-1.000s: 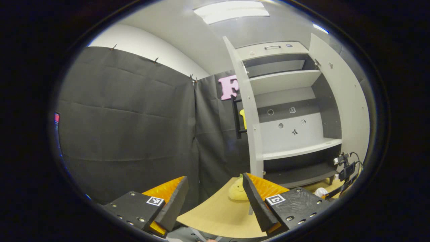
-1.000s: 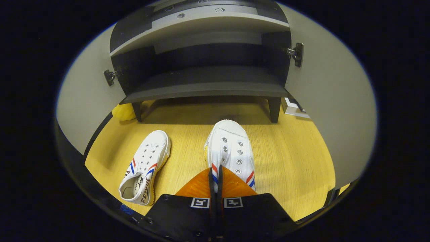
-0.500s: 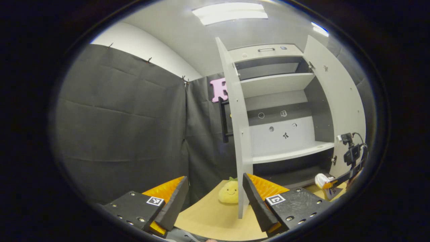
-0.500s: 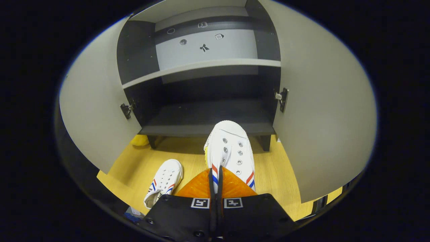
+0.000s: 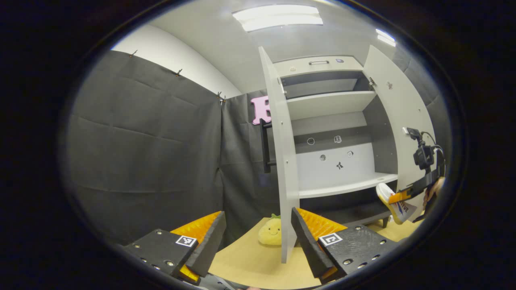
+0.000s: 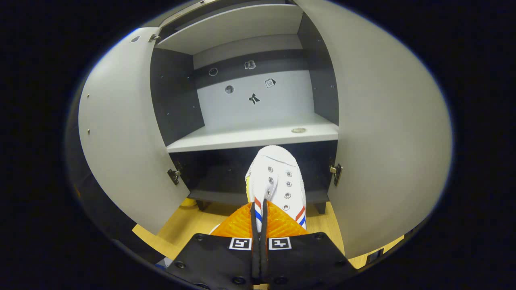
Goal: Grab one shoe with the right hand and put it into the shoe cabinet, grab the other shoe with the left hand and put it into the shoe cabinet; then close the right door with the right hand and the left door with the left hand.
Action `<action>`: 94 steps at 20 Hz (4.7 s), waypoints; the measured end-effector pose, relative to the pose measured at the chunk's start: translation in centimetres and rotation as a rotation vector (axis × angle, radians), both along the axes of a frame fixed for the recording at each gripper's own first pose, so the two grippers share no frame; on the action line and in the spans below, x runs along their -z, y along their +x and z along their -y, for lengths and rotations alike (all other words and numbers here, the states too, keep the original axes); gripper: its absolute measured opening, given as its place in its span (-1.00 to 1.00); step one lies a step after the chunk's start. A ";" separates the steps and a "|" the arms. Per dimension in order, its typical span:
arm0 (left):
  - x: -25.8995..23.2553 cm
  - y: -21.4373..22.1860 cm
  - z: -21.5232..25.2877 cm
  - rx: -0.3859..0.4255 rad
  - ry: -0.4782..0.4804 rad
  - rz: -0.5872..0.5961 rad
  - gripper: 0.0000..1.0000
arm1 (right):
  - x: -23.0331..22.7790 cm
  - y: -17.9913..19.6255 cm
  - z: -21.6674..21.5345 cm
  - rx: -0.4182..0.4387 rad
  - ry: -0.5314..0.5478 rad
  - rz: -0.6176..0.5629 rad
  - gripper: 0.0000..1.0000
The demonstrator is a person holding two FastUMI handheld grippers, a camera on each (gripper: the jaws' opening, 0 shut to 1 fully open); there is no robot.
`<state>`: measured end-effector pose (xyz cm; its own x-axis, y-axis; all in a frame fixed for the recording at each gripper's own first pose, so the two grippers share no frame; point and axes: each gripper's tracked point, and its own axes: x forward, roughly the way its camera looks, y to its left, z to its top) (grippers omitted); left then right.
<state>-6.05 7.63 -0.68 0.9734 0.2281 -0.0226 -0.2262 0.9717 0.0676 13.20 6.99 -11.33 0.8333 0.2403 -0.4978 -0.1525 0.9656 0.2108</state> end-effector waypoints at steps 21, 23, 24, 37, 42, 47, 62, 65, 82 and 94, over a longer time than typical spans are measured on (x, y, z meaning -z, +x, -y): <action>0.3 -0.1 -0.4 -0.077 0.030 -0.024 0.87 | -10.3 17.4 0.4 0.061 0.015 0.237 -1.00; 0.6 0.2 -0.7 -0.091 0.035 -0.031 0.87 | -9.9 19.0 0.2 0.066 0.002 0.232 -0.98; 0.6 0.1 -0.9 -0.098 0.038 -0.033 0.87 | -9.9 19.9 0.2 0.070 0.000 0.227 -0.98; 1.6 -0.1 -1.1 -0.104 0.029 -0.064 0.87 | -6.2 26.0 0.6 0.124 -0.062 0.095 -0.80; 2.3 0.3 -0.6 -0.061 0.007 -0.086 0.87 | -9.4 24.5 0.5 0.114 -0.039 0.185 0.41; 2.9 1.5 1.5 0.028 -0.020 -0.098 0.89 | -11.8 20.1 1.5 0.122 -0.040 0.278 0.96; 9.6 6.2 11.1 0.359 -0.085 -0.228 0.88 | -16.5 3.2 7.6 0.127 -0.102 0.461 0.91; 11.9 6.9 11.7 0.385 -0.087 -0.268 0.89 | -16.2 0.4 7.9 0.130 -0.131 0.467 0.84; 29.7 10.3 16.4 0.505 -0.161 -0.632 0.89 | -10.5 -10.6 8.5 0.111 -0.184 0.365 0.91; 39.6 10.9 17.8 0.464 -0.206 -0.890 0.89 | -7.1 -12.7 10.6 0.125 -0.223 0.261 0.92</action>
<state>4.83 -10.12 -40.26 0.5760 -0.2565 -0.7762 0.2256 0.9625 -0.1506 0.53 -3.57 -4.19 0.9554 0.0384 -0.2930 -0.0517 0.9980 -0.0377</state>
